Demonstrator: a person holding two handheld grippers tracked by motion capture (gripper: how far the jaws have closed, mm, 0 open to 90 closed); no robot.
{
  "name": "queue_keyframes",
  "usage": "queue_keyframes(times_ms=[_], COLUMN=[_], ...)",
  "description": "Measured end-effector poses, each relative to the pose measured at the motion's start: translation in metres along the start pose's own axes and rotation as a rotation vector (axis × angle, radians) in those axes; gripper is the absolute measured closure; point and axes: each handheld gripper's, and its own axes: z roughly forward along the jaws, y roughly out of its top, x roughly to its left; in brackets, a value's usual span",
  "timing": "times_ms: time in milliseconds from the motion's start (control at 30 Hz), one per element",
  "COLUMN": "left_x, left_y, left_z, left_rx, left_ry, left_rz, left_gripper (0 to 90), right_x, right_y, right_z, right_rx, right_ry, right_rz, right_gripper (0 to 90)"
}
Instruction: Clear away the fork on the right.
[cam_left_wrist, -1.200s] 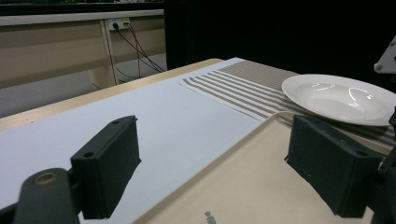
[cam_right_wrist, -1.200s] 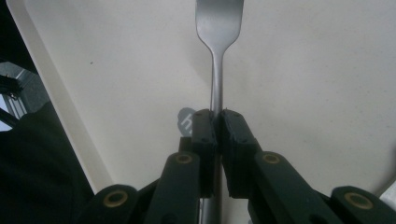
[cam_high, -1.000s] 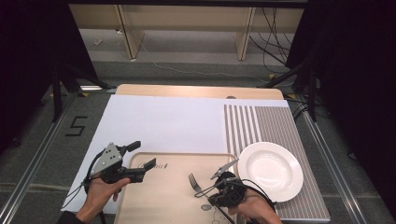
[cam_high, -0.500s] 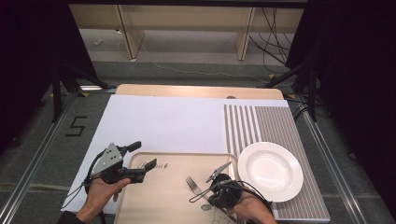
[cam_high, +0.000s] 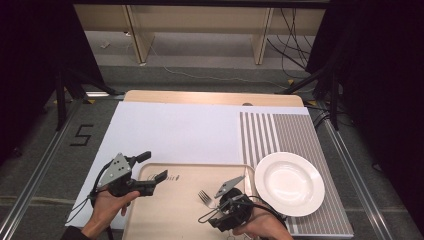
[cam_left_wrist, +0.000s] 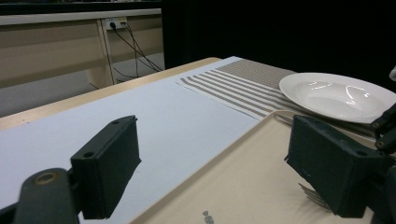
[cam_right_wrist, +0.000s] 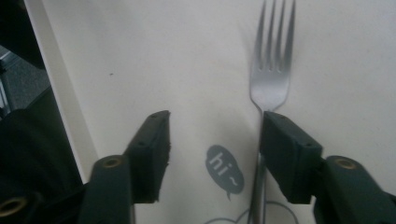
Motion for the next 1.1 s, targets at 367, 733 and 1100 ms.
queue_keyframes(times_ms=[367, 733, 1100], left_x=[0.000, 0.000, 0.000], left_y=[0.000, 0.000, 0.000], left_z=[0.000, 0.000, 0.000], left_rx=[-0.002, -0.001, -0.002], left_ry=[-0.001, 0.000, 0.003], left_rz=[0.002, 0.007, 0.004], left_gripper=[16.2, 16.2, 16.2], right_x=[0.004, 0.000, -0.019], right_y=[0.005, 0.006, 0.000], right_z=[0.015, 0.016, 0.007], right_rx=[0.058, 0.091, 0.090], right_ry=[-0.103, -0.186, -0.214], right_rz=[-0.048, -0.072, -0.007], right_gripper=[81.7, 90.0, 90.0])
